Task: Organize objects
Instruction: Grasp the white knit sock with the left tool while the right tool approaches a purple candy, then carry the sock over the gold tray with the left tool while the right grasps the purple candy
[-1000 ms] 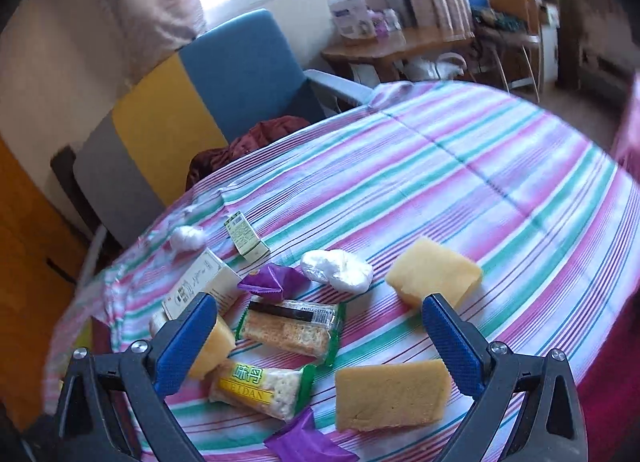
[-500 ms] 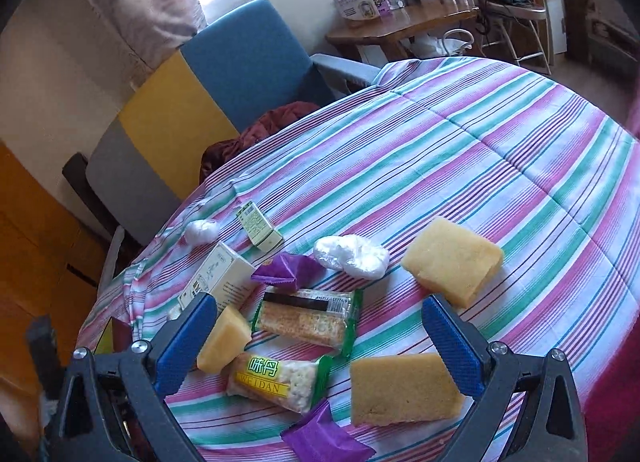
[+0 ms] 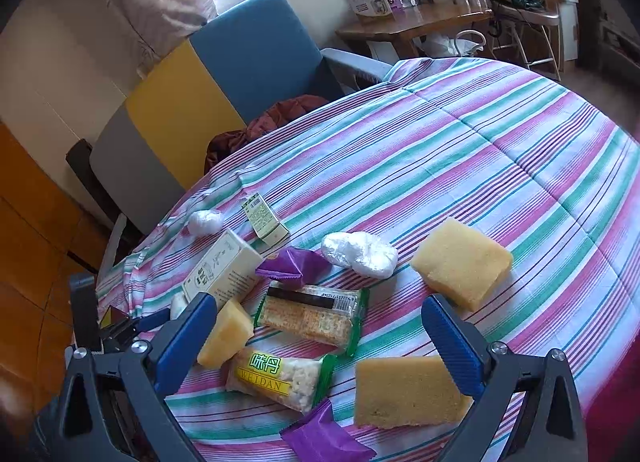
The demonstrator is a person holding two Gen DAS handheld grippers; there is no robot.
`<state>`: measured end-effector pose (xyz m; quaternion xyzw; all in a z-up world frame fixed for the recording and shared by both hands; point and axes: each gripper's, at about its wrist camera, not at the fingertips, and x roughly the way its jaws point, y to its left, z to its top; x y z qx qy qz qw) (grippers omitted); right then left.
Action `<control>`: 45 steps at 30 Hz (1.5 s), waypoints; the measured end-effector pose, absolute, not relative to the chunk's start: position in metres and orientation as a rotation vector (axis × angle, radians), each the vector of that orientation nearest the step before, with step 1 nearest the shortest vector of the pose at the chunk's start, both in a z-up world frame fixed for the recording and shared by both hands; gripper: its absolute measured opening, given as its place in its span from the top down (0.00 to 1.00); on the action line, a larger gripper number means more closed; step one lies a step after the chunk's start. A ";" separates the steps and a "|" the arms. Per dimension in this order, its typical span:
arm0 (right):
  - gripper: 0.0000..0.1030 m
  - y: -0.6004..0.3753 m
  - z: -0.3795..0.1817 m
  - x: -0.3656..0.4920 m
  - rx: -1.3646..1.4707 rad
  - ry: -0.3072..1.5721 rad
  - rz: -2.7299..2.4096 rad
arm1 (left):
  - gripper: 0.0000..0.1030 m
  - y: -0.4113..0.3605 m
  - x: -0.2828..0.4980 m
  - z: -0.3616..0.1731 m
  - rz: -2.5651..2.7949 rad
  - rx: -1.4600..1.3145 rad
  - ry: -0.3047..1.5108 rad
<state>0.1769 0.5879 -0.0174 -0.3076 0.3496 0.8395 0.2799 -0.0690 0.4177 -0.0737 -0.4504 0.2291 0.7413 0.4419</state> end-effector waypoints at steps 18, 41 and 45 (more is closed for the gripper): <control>0.09 0.534 -0.033 0.131 -1.202 0.742 2.465 | 0.56 0.331 -0.017 -0.022 1.900 -1.048 0.382; 0.67 0.511 -0.092 0.134 -1.649 0.445 2.172 | 0.56 0.156 -0.032 0.003 2.170 -1.068 0.156; 0.67 0.515 -0.091 0.136 -1.635 0.455 2.173 | 0.56 0.102 -0.074 -0.002 2.325 -1.138 0.131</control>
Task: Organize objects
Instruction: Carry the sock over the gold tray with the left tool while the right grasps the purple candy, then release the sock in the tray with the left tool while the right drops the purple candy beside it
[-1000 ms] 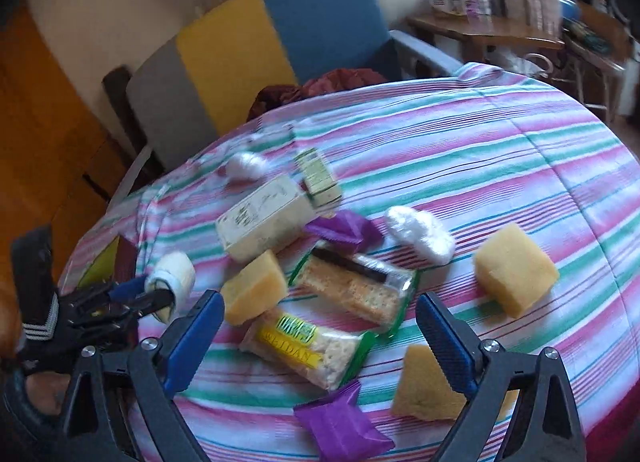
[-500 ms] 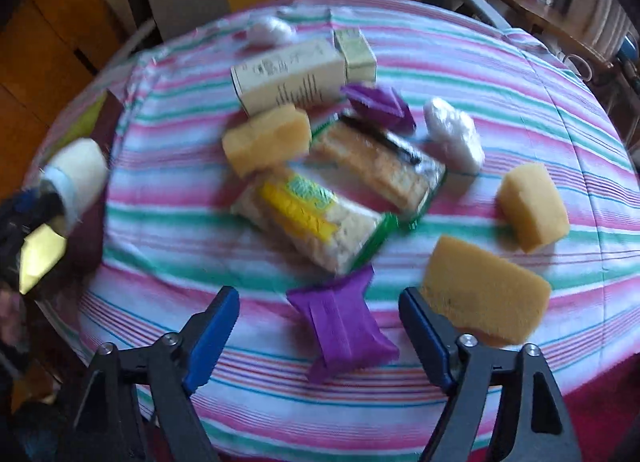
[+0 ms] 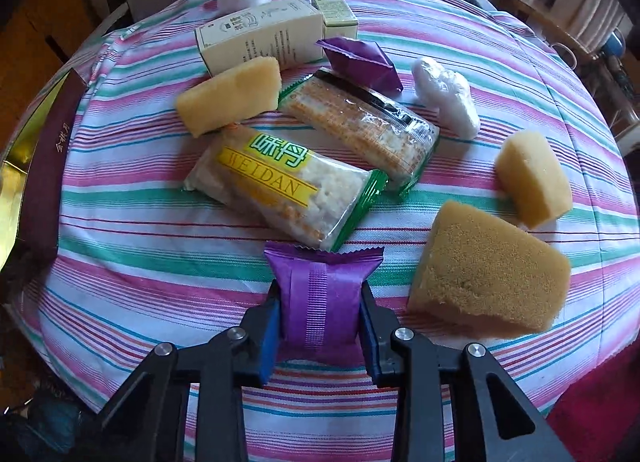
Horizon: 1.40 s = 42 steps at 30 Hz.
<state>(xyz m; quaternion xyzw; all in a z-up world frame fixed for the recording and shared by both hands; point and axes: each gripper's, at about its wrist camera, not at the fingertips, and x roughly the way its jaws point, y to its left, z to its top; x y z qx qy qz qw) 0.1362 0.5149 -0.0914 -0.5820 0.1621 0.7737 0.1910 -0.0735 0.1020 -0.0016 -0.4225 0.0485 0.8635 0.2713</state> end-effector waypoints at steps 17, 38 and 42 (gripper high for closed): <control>0.67 0.507 -0.089 0.142 -1.623 0.440 2.165 | 0.49 0.071 -0.204 -0.066 2.489 -1.366 0.285; 0.67 0.473 -0.056 0.138 -1.542 0.365 2.202 | 0.39 0.045 -0.171 -0.018 2.630 -1.212 0.206; 0.67 0.455 -0.034 0.129 -1.494 0.346 2.293 | 0.39 0.030 -0.138 -0.003 2.653 -1.176 0.110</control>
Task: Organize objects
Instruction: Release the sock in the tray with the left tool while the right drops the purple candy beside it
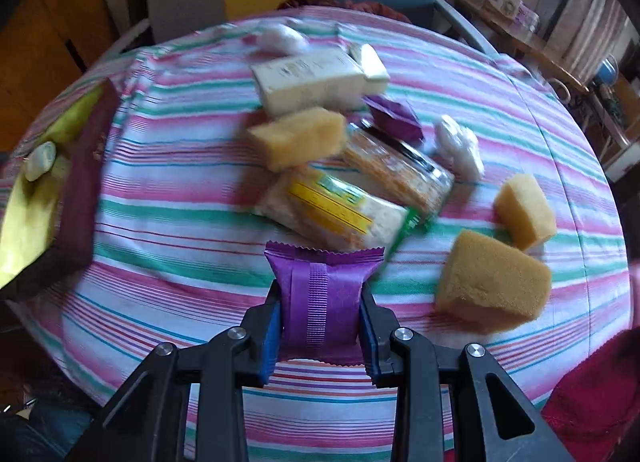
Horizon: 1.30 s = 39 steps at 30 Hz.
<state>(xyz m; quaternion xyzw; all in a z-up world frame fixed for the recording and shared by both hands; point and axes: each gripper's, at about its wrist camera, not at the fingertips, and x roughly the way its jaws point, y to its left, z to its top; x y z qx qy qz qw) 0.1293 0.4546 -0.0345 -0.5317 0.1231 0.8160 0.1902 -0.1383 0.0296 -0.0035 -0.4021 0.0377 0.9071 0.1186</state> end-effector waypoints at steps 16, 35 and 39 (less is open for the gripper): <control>0.67 0.292 -0.002 0.028 -1.509 0.256 2.792 | 0.39 0.011 -0.043 0.002 2.668 -1.159 0.013; 0.67 0.152 -0.053 -0.134 -1.815 0.445 2.840 | 0.40 -0.037 -0.043 -0.019 2.701 -1.258 -0.102; 0.64 0.129 -0.062 -0.159 -1.847 0.509 2.836 | 0.40 -0.058 -0.049 -0.027 2.721 -1.310 -0.172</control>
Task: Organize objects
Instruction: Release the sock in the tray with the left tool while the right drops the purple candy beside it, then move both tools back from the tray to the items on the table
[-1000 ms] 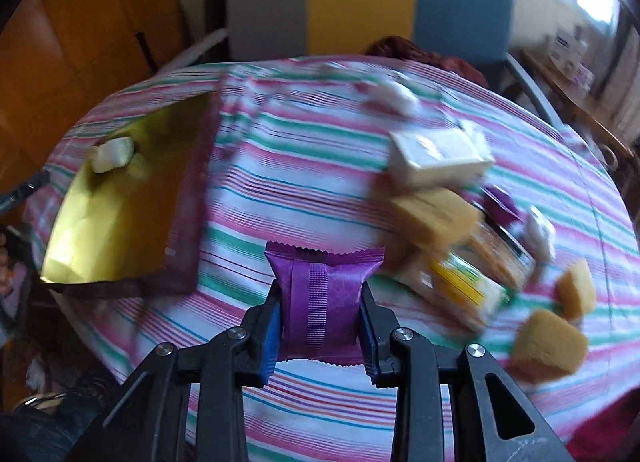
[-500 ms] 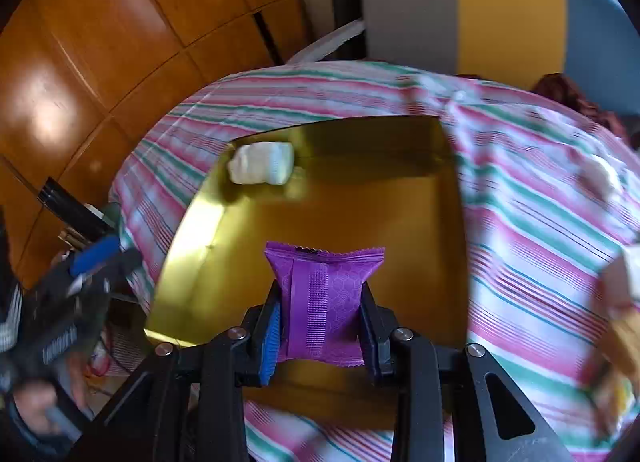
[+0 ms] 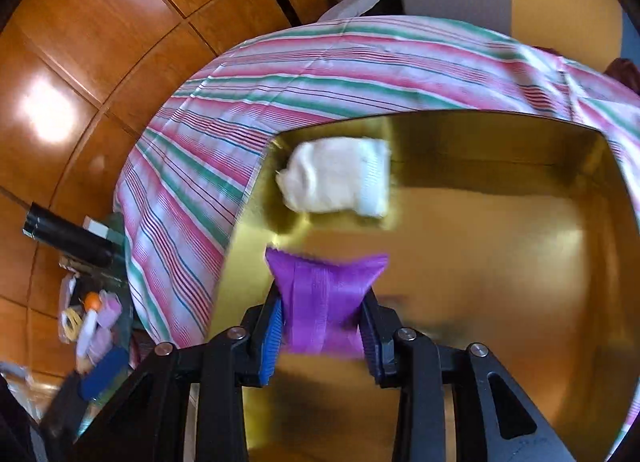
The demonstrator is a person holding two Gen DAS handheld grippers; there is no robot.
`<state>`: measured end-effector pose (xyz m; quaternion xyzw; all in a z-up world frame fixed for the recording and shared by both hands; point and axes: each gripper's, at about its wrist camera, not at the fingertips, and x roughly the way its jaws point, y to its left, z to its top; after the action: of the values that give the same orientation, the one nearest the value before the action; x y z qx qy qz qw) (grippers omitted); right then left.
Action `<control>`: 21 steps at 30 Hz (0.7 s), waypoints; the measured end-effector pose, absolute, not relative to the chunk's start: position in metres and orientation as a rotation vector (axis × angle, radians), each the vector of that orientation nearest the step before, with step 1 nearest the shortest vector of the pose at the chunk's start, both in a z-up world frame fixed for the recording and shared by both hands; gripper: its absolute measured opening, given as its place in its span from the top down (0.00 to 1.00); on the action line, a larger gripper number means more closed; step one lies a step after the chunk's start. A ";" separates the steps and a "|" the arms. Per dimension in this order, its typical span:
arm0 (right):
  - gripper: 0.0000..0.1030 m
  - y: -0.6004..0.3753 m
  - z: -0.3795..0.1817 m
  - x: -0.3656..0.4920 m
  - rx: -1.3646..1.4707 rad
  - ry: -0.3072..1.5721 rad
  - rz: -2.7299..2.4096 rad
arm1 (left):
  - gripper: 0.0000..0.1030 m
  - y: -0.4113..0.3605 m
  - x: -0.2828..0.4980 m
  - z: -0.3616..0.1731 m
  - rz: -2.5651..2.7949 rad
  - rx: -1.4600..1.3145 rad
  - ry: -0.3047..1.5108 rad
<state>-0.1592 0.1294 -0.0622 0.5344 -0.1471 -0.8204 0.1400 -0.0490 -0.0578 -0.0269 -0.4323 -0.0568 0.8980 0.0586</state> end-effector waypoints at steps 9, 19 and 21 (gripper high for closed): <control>0.57 0.112 -0.048 -0.156 1.468 -0.349 -2.409 | 0.40 -0.069 -0.052 -0.033 2.720 -1.321 -0.222; 0.31 0.137 -0.021 -0.104 1.349 -0.170 -2.581 | 0.40 -0.055 -0.046 -0.026 2.681 -1.285 -0.207; 0.27 0.148 -0.016 -0.091 1.330 -0.154 -2.632 | 0.40 -0.049 -0.044 -0.024 2.670 -1.274 -0.188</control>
<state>-0.0914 0.1476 -0.0164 0.4484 -0.0518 -0.8874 0.0939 -0.0443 -0.0487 -0.0236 -0.4280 -0.0632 0.8972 0.0885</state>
